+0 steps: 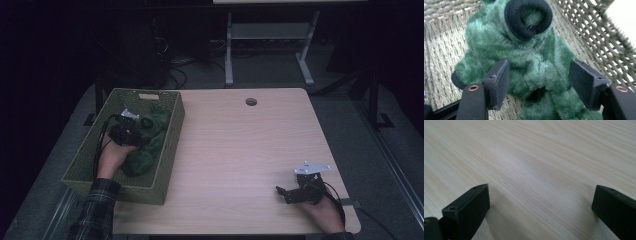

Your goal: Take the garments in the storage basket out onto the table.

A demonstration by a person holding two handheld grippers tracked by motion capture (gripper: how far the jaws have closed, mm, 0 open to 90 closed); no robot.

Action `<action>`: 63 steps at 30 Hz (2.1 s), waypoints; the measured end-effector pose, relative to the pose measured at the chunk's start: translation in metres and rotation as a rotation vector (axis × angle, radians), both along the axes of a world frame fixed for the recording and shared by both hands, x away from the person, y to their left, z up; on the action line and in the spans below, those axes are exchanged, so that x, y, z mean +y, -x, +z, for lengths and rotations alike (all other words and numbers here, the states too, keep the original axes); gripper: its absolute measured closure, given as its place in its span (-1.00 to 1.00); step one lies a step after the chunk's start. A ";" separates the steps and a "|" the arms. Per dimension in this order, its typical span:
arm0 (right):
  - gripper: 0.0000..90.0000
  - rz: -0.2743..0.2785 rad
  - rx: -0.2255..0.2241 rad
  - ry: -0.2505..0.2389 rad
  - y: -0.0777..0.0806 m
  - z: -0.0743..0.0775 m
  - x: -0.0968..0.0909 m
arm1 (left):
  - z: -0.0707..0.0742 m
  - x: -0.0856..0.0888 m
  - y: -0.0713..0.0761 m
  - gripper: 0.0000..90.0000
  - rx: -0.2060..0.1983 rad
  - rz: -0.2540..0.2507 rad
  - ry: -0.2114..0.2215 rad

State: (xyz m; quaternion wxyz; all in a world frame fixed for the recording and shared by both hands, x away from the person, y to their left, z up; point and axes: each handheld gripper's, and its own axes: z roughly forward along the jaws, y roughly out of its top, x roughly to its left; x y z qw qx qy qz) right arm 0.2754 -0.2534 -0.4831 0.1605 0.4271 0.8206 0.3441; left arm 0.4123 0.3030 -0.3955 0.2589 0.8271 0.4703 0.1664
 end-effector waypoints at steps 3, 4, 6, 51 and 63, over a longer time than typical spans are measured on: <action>-0.98 0.001 -0.001 0.000 0.000 0.000 0.000 | -0.005 0.000 -0.002 -0.24 0.022 -0.004 0.005; -0.98 0.000 0.000 0.000 0.000 0.000 0.000 | -0.006 0.000 -0.002 -0.23 0.031 -0.005 0.006; -0.98 0.001 0.000 0.000 0.000 0.000 0.000 | -0.009 0.002 -0.004 -0.16 0.049 -0.003 0.014; -0.98 0.000 -0.003 0.002 0.000 0.000 0.000 | 0.050 0.021 0.033 0.77 -0.107 -0.029 0.284; -0.98 0.000 -0.005 0.002 0.000 0.000 0.000 | 0.087 0.017 0.041 0.78 -0.205 -0.051 0.308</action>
